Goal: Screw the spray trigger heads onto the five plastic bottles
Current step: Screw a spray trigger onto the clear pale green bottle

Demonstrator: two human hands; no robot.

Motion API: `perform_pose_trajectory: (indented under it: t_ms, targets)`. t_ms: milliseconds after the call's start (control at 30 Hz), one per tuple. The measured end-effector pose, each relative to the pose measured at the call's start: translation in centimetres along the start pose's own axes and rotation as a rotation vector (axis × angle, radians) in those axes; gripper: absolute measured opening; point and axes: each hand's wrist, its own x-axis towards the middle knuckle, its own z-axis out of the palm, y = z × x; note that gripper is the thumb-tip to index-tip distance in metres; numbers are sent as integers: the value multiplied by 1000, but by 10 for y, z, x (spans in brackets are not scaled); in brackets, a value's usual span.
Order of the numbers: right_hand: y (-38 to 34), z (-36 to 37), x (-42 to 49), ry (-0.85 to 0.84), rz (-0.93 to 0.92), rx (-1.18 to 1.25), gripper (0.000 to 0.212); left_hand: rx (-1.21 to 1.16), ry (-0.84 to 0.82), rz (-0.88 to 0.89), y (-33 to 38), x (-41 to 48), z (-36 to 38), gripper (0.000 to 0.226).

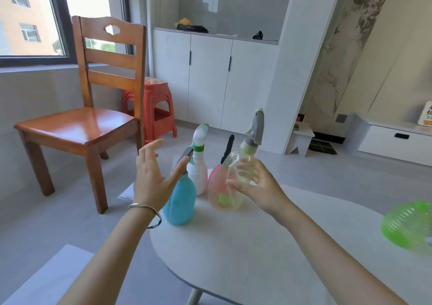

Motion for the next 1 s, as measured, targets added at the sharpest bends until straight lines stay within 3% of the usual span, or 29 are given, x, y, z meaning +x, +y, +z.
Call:
perform_pose_trajectory:
  t_ms: [133, 267, 533, 1000]
  targets:
    - [39, 25, 3, -21, 62, -58, 68, 90, -368, -222, -43, -10, 6, 103]
    - [58, 43, 7, -36, 110, -95, 76, 155, -567, -288, -68, -22, 14, 109]
    - [70, 62, 13, -40, 122, -156, 73, 35, -574, -340, -83, -24, 22, 81]
    - [74, 71, 7, 71, 88, -156, 69, 40, -567, -344, -86, -25, 22, 79]
